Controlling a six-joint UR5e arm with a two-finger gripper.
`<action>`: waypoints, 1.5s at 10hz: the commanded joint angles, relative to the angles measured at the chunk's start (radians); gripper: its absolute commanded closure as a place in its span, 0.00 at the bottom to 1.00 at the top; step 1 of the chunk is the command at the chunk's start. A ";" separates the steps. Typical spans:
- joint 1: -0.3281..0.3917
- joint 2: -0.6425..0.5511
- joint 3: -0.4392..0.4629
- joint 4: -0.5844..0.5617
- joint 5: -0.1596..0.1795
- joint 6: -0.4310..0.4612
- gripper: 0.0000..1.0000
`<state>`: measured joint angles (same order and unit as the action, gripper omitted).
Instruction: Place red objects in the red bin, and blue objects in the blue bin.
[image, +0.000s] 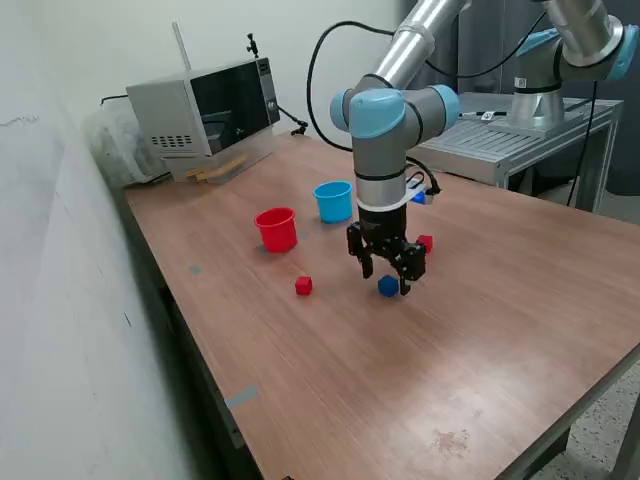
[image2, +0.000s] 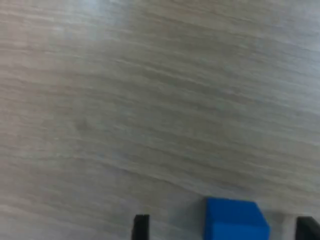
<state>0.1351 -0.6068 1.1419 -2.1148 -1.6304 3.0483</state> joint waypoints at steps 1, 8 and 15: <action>0.001 0.012 0.001 -0.002 -0.028 0.000 1.00; 0.014 -0.045 0.004 -0.016 -0.147 0.003 1.00; -0.099 -0.324 0.200 0.044 -0.183 0.000 1.00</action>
<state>0.1167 -0.8235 1.2465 -2.1116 -1.8069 3.0470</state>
